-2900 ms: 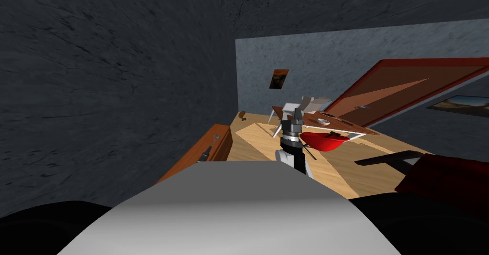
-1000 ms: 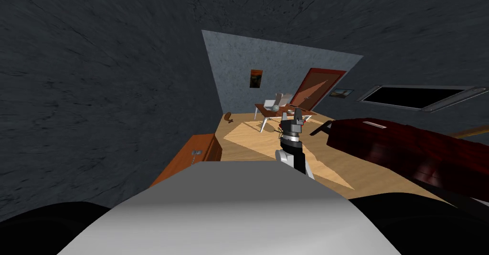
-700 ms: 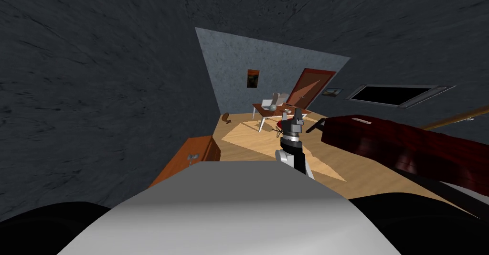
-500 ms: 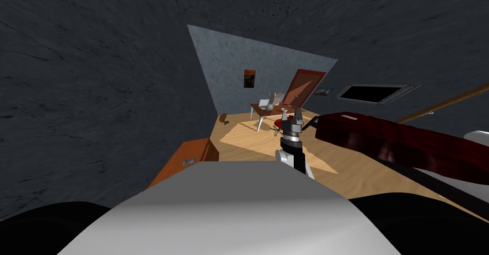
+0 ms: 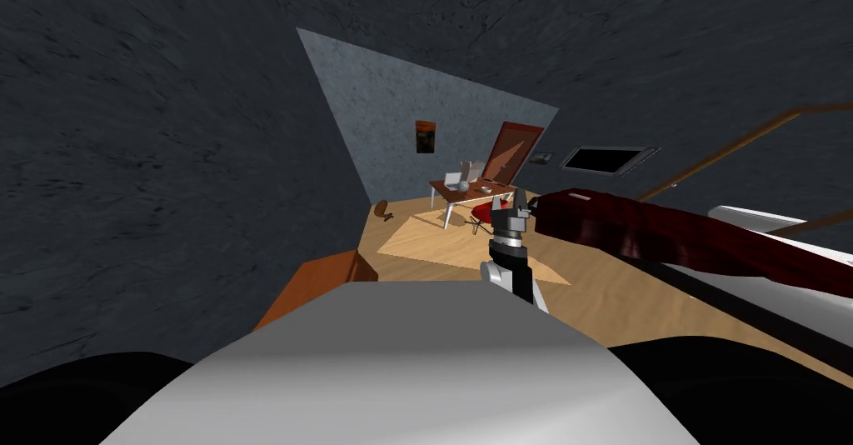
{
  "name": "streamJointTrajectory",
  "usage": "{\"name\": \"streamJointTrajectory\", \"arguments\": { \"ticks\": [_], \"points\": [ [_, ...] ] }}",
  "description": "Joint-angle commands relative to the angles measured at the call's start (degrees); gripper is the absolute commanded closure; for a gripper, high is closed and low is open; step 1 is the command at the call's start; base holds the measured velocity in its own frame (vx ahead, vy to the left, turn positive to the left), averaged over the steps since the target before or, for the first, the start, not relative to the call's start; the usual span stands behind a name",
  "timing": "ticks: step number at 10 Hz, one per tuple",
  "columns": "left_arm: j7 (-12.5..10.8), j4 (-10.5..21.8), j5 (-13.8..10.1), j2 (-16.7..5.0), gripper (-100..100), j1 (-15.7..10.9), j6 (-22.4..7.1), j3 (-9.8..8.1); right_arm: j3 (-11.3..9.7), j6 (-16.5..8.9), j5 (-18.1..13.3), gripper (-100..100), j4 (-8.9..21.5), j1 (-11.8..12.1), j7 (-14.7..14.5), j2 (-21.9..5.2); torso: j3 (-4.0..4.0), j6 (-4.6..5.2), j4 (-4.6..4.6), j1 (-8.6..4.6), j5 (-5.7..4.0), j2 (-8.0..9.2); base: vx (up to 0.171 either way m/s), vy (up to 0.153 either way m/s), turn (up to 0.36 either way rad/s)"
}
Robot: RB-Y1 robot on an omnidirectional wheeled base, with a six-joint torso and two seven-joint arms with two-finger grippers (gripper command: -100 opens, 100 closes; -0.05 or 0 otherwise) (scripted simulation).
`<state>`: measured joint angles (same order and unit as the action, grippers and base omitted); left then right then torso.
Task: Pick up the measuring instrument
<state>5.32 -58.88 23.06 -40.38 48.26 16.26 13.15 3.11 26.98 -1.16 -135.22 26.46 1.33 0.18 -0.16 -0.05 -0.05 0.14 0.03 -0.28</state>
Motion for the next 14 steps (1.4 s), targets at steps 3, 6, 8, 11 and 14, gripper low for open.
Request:
{"name": "streamJointTrajectory", "arguments": {
  "ticks": [3, 6, 8, 11, 14],
  "points": [
    [1.9, 3.9, 1.0, -2.3, -100, -1.3, 2.0, 0.98, 0.0, 0.0, 0.0, 0, 0.0, 0.0, 0.0, 0.0, -0.04, 0.05, -0.01, -0.08, -0.02, -0.07, 0.082, 0.030, -0.202],
    [2.9, 5.8, 1.3, -3.5, -100, -2.5, 3.3, 1.22, 0.0, 0.0, 0.0, 0, 0.0, 0.0, 0.0, 0.0, -0.25, 0.04, -0.09, 0.02, -0.01, -0.44, 0.137, 0.048, -0.192],
    [3.5, 7.2, 1.3, -2.0, -100, -4.3, 2.7, 1.54, 0.0, 0.0, 0.0, 0, 0.0, 0.0, 0.0, 0.0, 0.03, -0.02, 0.01, -0.22, -0.05, 0.06, -0.004, 0.019, -0.029],
    [4.1, 8.7, 1.4, -0.7, -100, -5.8, 2.5, 1.66, 0.0, 0.0, 0.0, 0, 0.0, 0.0, 0.0, 0.0, 0.22, -0.01, 0.09, -0.13, -0.01, 0.38, -0.031, 0.029, -0.046],
    [4.1, 8.8, 1.4, -0.6, 100, -5.9, 2.4, 1.70, 0.0, 0.0, 0.0, 0, 0.0, 0.0, 0.0, 0.0, 0.14, -0.04, 0.06, -0.29, -0.06, 0.24, 0.000, 0.000, 0.000]
  ]
}}
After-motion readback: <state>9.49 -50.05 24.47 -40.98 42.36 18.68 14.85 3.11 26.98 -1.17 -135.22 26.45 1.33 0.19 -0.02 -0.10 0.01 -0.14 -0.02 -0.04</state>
